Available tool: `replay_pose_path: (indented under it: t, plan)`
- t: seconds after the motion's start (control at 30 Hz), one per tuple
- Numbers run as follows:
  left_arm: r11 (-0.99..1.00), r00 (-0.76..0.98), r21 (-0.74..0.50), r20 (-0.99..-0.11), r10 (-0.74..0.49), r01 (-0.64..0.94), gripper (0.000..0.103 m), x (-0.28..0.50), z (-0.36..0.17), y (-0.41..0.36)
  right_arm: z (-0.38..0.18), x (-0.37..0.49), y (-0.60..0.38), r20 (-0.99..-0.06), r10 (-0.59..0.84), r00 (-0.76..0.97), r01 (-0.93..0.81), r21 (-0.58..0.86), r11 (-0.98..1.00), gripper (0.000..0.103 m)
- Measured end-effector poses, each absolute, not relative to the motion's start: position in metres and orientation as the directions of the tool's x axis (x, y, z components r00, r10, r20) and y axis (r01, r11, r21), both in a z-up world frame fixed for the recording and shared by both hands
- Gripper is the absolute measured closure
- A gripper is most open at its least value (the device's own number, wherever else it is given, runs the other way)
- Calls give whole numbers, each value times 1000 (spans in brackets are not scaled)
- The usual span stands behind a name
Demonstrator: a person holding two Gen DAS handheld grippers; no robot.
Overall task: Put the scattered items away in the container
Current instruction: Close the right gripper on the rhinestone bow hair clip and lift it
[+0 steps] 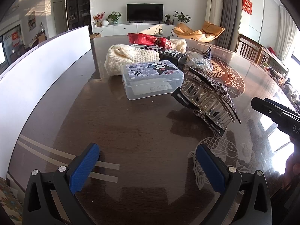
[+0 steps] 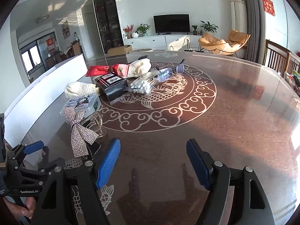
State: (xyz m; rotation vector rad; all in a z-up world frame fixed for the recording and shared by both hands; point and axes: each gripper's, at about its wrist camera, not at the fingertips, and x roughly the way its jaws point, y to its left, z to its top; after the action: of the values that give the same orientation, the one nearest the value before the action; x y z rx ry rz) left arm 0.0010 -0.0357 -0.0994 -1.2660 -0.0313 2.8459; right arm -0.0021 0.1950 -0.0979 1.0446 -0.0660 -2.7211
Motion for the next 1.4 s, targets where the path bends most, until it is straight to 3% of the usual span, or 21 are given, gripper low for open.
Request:
replay_pose_path:
  t: [0.43, 1.4]
  plan:
    - [-999, -667, -44, -744, 49, -23, 0, 0, -99, -36, -101, -1, 205, -629, -285, -723, 197, 208, -958, 28]
    - [-997, -672, -70, -737, 68, -25, 0, 2, -98, -40, -98, 6, 196, -624, -261, -737, 221, 143, -965, 28]
